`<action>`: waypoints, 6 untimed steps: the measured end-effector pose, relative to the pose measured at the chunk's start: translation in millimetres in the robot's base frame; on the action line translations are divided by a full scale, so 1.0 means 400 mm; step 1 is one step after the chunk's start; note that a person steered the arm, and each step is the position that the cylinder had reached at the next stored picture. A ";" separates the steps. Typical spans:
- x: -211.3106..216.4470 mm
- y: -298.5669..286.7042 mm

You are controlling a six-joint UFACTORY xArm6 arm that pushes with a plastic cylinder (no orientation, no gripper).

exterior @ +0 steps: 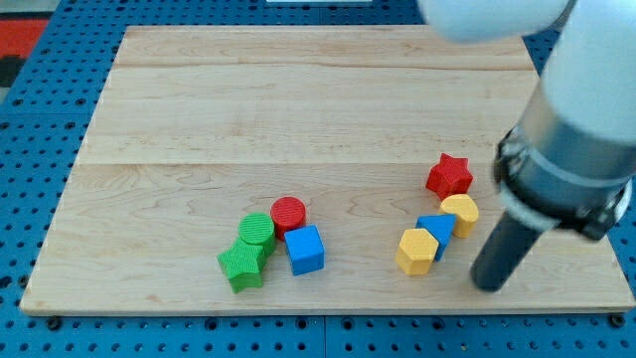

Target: Move the yellow hexagon to the left of the red star

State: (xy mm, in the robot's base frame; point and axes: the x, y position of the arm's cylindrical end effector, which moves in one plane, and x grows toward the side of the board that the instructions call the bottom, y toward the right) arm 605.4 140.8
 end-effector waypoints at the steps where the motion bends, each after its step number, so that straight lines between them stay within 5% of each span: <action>1: -0.031 -0.162; 3: -0.190 -0.251; 4: -0.039 -0.202; 5: -0.009 -0.111; 6: -0.106 -0.171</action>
